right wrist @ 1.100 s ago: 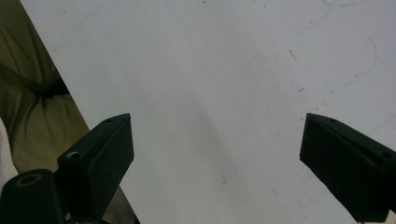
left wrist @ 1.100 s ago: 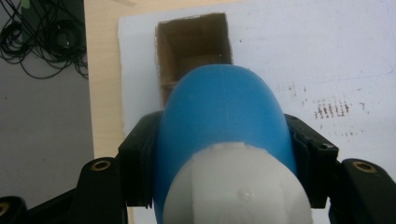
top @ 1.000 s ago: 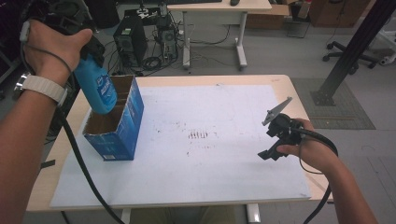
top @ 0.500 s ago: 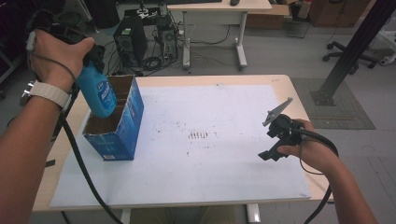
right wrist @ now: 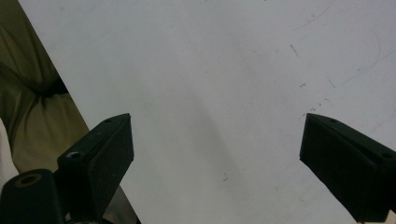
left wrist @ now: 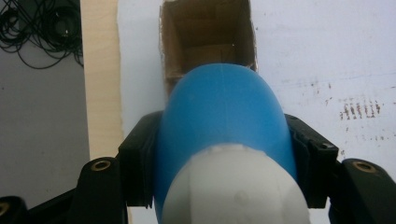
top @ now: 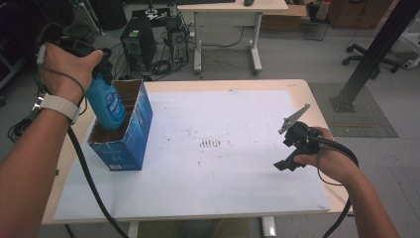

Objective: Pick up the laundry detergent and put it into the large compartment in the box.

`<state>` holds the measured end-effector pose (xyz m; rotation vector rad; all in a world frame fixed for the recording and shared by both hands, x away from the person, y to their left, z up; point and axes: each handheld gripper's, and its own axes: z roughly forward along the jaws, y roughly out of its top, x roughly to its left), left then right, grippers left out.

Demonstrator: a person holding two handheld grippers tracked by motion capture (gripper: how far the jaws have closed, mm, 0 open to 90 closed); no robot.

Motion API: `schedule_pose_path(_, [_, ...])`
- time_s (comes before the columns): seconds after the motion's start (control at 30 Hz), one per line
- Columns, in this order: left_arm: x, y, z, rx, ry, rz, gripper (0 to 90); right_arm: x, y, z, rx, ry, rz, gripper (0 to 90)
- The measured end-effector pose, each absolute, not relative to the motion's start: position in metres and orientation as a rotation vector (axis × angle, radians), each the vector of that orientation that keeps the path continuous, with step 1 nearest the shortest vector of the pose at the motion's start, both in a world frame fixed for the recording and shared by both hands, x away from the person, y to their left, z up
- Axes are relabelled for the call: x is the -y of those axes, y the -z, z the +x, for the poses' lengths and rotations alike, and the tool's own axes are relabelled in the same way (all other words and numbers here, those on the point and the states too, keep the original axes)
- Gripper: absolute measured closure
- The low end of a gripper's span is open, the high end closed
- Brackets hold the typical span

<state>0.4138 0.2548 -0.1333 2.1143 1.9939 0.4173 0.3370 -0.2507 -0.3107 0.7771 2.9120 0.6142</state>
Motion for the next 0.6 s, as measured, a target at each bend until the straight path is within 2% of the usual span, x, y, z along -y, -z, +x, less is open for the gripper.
schedule_pose_path(0.6, [-0.255, 0.169, 0.418, -2.005, -0.431, 2.139, 37.3, 0.252, 0.315, 0.337, -2.917, -0.614, 0.787, 9.9])
